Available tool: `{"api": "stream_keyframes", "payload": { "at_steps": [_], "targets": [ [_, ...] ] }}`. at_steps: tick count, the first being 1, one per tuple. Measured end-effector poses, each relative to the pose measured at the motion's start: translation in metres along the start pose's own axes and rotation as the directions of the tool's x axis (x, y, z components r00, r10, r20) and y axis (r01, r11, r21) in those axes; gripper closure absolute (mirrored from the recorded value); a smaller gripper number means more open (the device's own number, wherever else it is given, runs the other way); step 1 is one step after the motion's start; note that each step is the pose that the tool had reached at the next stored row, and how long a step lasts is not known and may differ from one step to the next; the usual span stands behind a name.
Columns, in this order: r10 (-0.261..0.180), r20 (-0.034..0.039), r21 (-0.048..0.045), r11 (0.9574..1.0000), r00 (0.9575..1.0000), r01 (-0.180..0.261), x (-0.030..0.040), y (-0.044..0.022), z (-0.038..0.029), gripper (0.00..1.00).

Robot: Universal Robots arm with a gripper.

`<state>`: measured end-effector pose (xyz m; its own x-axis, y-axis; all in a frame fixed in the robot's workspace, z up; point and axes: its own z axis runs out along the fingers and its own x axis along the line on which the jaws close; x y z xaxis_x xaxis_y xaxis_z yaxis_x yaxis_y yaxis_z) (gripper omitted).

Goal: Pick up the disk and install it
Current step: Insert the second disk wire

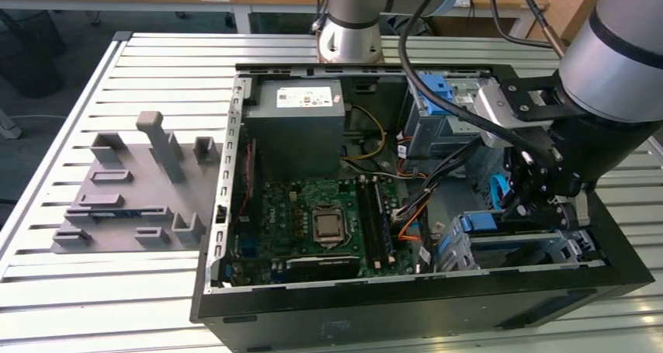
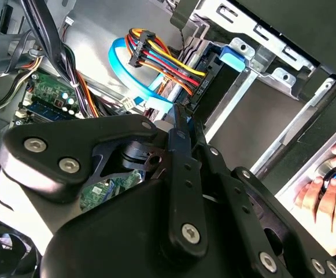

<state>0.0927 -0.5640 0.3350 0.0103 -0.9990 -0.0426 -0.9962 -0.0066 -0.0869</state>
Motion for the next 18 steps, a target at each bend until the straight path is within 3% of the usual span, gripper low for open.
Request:
{"api": "stream_keyframes", "payload": {
  "at_steps": [18],
  "targets": [
    [0.000, 0.0010, 0.0001, 1.0000, 1.0000, 0.000, -0.0004, -0.0014, 0.0025, 0.84]
  ]
}}
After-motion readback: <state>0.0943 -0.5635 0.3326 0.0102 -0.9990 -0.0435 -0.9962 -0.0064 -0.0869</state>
